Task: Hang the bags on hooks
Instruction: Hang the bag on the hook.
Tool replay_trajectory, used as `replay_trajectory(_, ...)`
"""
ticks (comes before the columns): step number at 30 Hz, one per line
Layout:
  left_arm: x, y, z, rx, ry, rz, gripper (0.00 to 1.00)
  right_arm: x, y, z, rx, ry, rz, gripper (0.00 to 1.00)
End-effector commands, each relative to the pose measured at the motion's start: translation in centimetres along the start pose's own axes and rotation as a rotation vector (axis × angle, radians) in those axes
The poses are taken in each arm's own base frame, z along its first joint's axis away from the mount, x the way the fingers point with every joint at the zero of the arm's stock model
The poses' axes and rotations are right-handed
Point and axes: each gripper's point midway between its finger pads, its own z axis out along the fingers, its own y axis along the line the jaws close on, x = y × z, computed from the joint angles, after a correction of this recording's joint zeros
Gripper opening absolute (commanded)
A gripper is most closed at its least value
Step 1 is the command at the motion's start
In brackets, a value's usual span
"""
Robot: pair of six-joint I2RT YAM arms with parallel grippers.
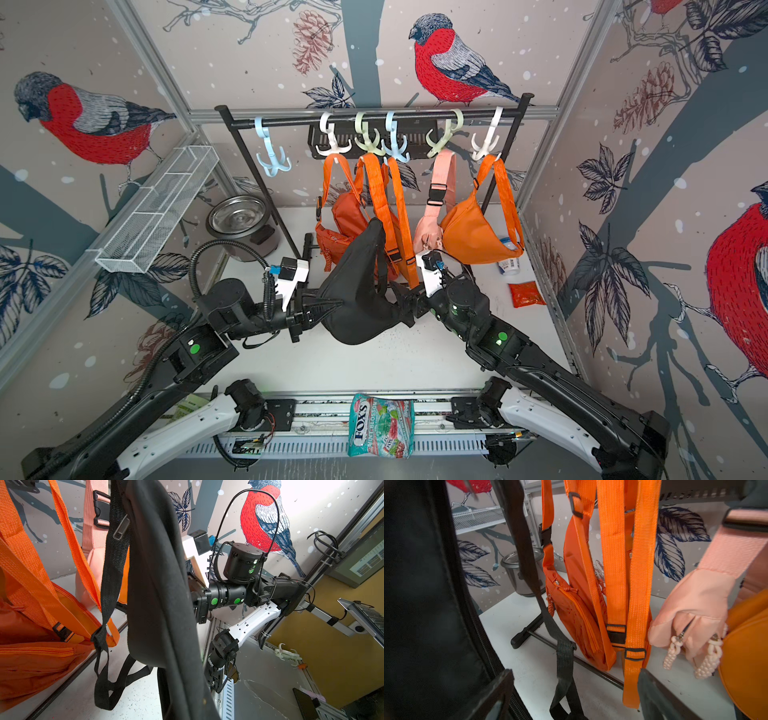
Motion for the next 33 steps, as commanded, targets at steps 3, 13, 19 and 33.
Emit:
replay_trajectory(3, -0.7, -1.1, -0.3, 0.041, -0.018, 0.03, 0.0, -1.7, 1.5, 1.4, -0.112, -0.034, -0.036, 0.91)
replay_trajectory(13, -0.5, -1.3, -0.9, 0.035, -0.023, 0.032, 0.0, -3.7, 1.5, 4.0, -0.158, -0.038, -0.066, 0.58)
replay_trajectory(19, -0.3, -1.3, -1.7, 0.014, -0.035, 0.033, 0.0, -5.4, 1.0, 5.1, -0.15, -0.058, -0.05, 0.02)
replay_trajectory(33, -0.1, 4.8, -5.5, -0.419, -0.133, -0.032, 0.0, -13.0, -0.1, 6.2, -0.019, -0.158, -0.033, 0.01)
